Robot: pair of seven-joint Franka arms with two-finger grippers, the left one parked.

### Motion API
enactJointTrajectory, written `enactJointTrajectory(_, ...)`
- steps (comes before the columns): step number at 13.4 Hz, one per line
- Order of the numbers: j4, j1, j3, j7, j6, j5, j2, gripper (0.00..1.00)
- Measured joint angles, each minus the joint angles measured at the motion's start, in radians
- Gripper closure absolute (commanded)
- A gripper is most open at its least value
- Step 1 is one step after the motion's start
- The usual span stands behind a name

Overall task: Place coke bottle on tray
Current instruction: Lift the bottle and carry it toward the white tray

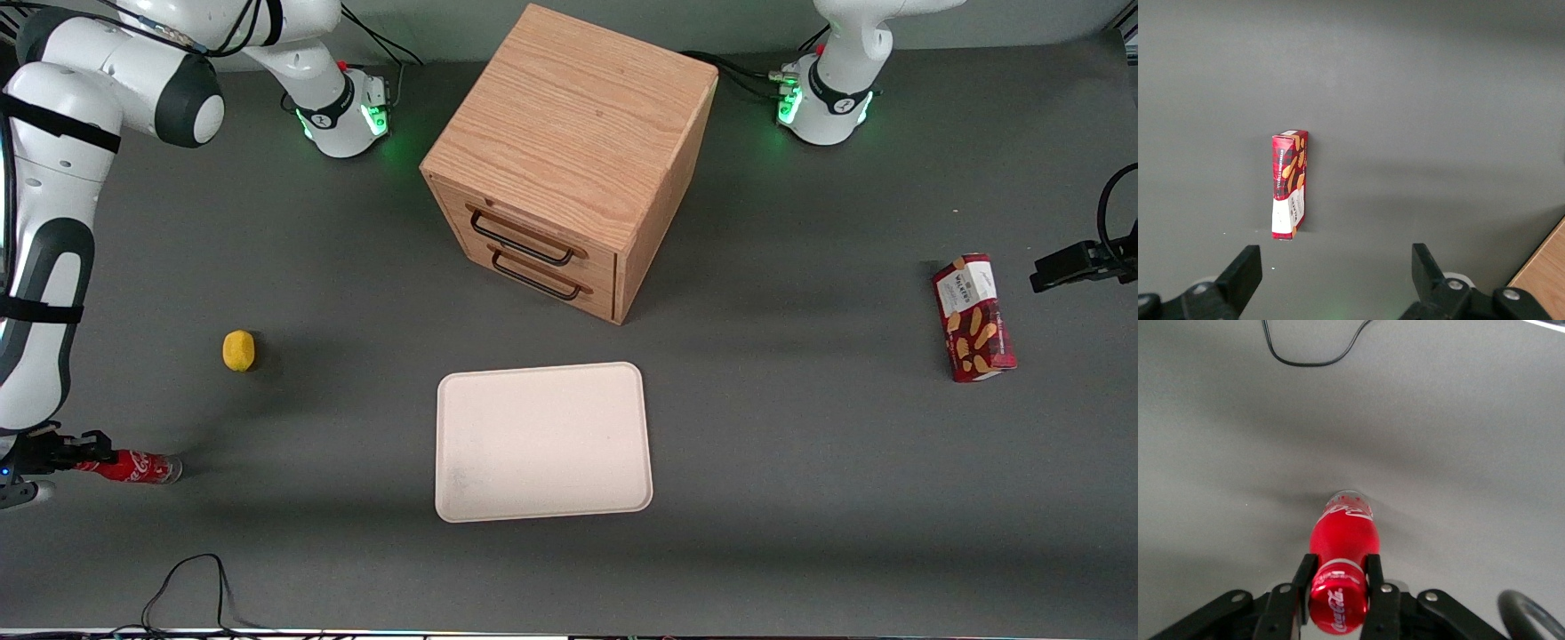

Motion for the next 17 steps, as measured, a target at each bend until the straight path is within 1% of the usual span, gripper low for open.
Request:
enactJointTrajectory(2,0.02,0.013,-0.01,0.0,-0.053,0.0,-0.021,0.98)
enactJointTrajectory(4,0.038,0.047,-0.053,0.004,-0.164,-0.006,-0.068,0.98)
enactJointTrajectory(5,0.044,0.062,-0.067,0.018,-0.218,-0.025,-0.101,0.98)
enactJointTrajectory(7,0.075,0.083,-0.062,0.08,-0.334,-0.105,-0.18,0.98)
enactJointTrajectory(8,0.1,0.09,-0.042,0.12,-0.404,-0.151,-0.221,0.98)
enactJointTrajectory(10,0.16,0.098,0.041,0.215,-0.526,-0.242,-0.29,0.97)
enactJointTrajectory(12,0.2,0.104,0.157,0.294,-0.591,-0.316,-0.347,0.97)
enactJointTrajectory(15,0.209,0.107,0.334,0.418,-0.606,-0.38,-0.4,0.97)
enactJointTrajectory(17,0.21,0.105,0.475,0.565,-0.606,-0.41,-0.407,0.97)
